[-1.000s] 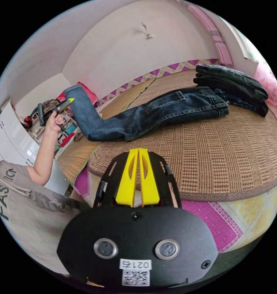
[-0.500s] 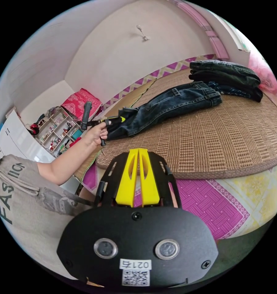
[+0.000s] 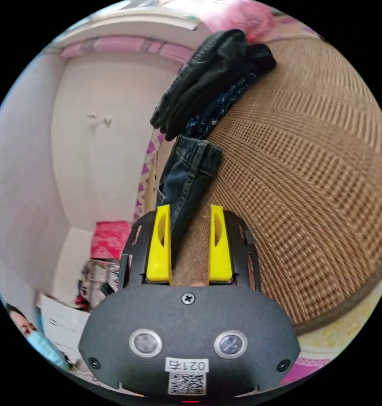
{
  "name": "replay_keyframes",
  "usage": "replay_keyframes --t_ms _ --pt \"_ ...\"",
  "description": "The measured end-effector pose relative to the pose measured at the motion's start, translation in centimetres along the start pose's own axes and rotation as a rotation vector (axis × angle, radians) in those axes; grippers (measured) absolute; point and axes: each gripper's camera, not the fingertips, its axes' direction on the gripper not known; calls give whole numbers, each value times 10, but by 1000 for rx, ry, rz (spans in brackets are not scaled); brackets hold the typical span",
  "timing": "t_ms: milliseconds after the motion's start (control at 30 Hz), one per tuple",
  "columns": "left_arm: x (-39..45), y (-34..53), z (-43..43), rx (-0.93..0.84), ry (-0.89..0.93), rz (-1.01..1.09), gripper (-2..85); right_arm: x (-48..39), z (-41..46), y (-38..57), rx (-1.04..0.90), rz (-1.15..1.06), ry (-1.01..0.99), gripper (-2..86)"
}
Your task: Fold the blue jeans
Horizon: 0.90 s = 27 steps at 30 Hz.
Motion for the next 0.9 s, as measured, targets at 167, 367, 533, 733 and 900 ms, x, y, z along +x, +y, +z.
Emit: replay_keyframes --t_ms 167,367,533,733,900 --pt "-60 57 -38 51 -42 -84 60 -17 42 -17 37 154 -94 122" --pt "-138 148 -49 118 0 -237 38 -111 64 -23 100 58 6 59" --pt "-216 227 -25 290 306 -406 -7 -403 121 74 142 -750 218 41" --pt "-230 266 26 241 403 -350 -9 -588 312 320 -16 -1496 396 34" --pt "-254 311 60 290 551 -363 -9 -558 478 453 -336 -1757 564 33"
